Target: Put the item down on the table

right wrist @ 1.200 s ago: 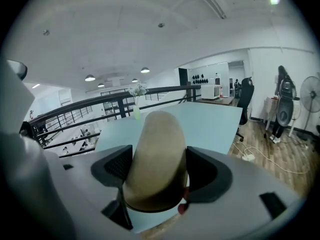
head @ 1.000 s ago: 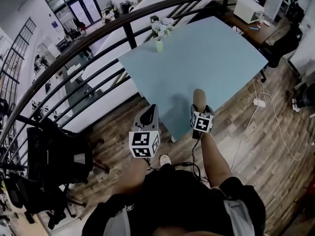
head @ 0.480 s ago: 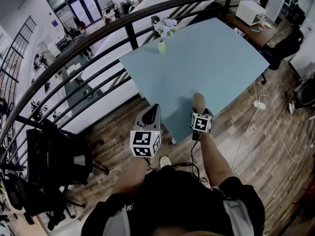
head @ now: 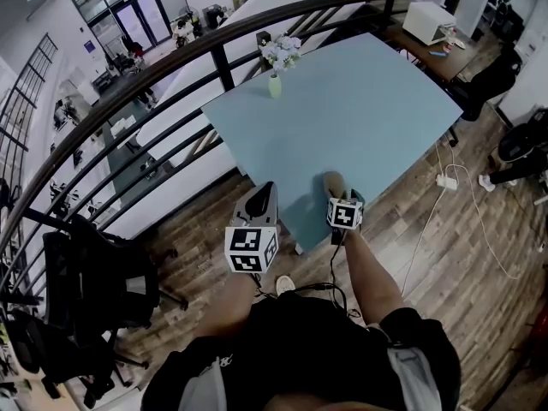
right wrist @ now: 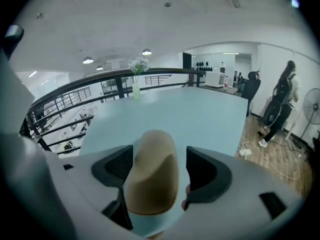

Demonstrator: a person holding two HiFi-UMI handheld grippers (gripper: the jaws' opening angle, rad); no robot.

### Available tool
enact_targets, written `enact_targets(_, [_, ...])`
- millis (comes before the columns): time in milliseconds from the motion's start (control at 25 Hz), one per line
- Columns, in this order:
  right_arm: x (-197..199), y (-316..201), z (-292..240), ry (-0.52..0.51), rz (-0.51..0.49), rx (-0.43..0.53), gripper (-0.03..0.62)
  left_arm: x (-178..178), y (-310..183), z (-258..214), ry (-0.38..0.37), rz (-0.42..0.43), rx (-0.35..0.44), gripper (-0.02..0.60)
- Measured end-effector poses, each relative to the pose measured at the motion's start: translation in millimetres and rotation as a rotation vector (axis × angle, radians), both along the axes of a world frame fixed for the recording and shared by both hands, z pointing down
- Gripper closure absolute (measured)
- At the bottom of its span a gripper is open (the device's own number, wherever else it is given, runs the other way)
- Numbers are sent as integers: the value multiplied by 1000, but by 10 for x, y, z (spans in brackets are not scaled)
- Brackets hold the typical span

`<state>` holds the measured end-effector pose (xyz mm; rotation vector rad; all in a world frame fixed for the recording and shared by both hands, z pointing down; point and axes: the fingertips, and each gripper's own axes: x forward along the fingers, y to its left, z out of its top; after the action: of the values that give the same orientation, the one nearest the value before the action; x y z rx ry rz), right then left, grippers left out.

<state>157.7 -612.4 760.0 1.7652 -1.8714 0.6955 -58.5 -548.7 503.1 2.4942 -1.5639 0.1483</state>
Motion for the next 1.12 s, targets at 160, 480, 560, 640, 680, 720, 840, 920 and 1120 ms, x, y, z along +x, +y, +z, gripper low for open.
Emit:
enact_targets(160, [28,10,-400,-35,17,118,388,56,23,-18,11,14,4,568])
enact_targets(480, [141,179,-1877,-70,57,502,592,228,133,-182,29,23,37,568])
enact_targets(560, [145,298,-2213,-90,42,576,592,284,189,-229,32,23,46,568])
enact_targets(640, [133,438,-2505,-107,23,643,593,333,244,-263,36,24,53,568])
enact_targets(680, [132,514,-2637,-116,16,675,594,353,271,-277,38,23,56,568])
enact_targets(720, [139,593,-2758,-122,13,704,594,372,297,-290,40,19,59,568])
enact_targets(840, [180,845,-3039,-110,4,767,594,424,383,-321,52,-2,69,568])
enact_targets(920, [216,1019,-3177,-97,-9,798,594,481,454,-335,62,-13,71,568])
enact_targets(1120, [247,1380,-3341,-121,-41,834,594,593,667,-379,63,-17,76,568])
